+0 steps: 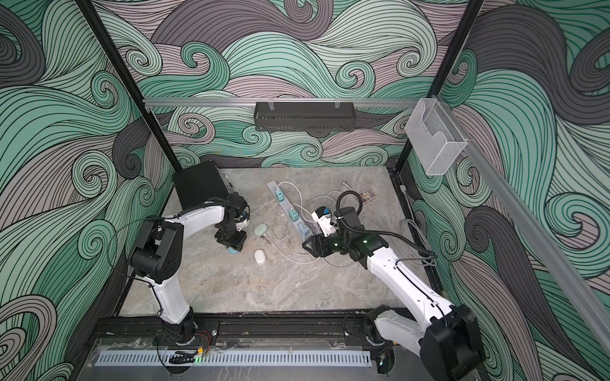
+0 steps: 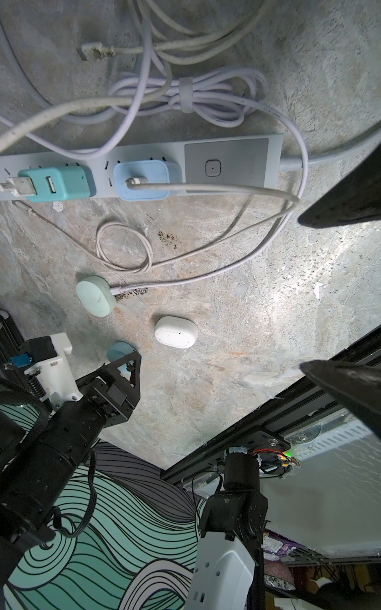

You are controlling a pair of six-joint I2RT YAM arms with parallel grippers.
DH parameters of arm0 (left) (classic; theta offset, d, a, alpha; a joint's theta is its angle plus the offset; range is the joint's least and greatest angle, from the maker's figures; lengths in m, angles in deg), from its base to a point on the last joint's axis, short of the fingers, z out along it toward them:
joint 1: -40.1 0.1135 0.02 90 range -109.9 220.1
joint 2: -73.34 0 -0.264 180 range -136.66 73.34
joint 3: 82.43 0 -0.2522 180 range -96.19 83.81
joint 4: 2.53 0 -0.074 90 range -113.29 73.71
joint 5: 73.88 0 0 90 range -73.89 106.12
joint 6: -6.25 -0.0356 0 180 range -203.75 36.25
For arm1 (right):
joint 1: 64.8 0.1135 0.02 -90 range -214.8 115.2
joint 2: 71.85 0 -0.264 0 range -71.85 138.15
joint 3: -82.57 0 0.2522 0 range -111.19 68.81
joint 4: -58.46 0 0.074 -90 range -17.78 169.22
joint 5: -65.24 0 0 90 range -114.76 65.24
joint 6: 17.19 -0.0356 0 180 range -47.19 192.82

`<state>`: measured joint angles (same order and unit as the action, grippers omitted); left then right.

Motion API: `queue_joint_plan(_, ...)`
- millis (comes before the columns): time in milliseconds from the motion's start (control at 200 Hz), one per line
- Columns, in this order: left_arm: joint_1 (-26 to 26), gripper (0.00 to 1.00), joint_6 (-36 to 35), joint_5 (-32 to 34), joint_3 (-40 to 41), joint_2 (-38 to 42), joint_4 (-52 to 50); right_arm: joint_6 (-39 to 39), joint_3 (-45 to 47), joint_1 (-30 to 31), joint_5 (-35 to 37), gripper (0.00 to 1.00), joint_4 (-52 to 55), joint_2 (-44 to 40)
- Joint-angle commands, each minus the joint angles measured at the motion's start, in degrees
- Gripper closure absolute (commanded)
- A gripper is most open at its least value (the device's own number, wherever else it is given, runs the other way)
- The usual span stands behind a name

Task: Charge the bluetooth headset
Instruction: Pick up the bluetooth headset from the center of the board.

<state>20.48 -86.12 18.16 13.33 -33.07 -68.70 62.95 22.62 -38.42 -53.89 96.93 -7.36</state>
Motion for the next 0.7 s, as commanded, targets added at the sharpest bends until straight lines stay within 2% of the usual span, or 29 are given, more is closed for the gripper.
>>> queue_joint_plan(0, 0.36, 0.48, -0.18, -1.38, -1.64, -0.9, -0.51, 0.28, -0.51, -0.53, -0.65, 0.38, 0.91, 0.1)
queue_joint_plan(110, 0.34, 0.51, -0.18, -1.68, -1.6, -0.79, -0.42, 0.38, -0.41, -0.53, -0.92, 0.4, 1.04, 0.24)
queue_joint_plan(696, 1.69, 0.49, 0.52, -5.06, -1.5, 0.81, -0.45, 0.55, -0.83, -0.62, -1.02, 0.4, 1.13, 1.49)
